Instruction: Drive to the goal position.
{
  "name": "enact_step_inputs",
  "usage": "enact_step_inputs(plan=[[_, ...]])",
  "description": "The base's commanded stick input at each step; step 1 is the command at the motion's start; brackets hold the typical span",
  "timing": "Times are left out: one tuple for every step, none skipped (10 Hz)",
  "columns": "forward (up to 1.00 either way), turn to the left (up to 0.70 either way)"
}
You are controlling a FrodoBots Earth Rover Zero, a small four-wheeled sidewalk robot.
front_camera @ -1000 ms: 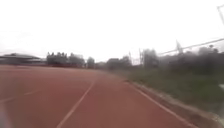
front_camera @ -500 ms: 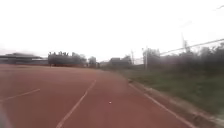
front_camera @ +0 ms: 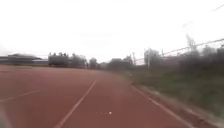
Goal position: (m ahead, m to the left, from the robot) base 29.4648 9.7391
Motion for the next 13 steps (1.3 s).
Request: enact_step_inputs(plan=[[0.7, 0.07], [0.7, 0.07], [0.7, 0.07], [0.7, 0.02], [0.7, -0.1], [0.7, -0.3], [0.7, -0.14], [0.7, 0.06], [0.7, 0.09], [0.7, 0.01], [0.7, 0.0], [0.7, 0.0], [0.7, 0.0]])
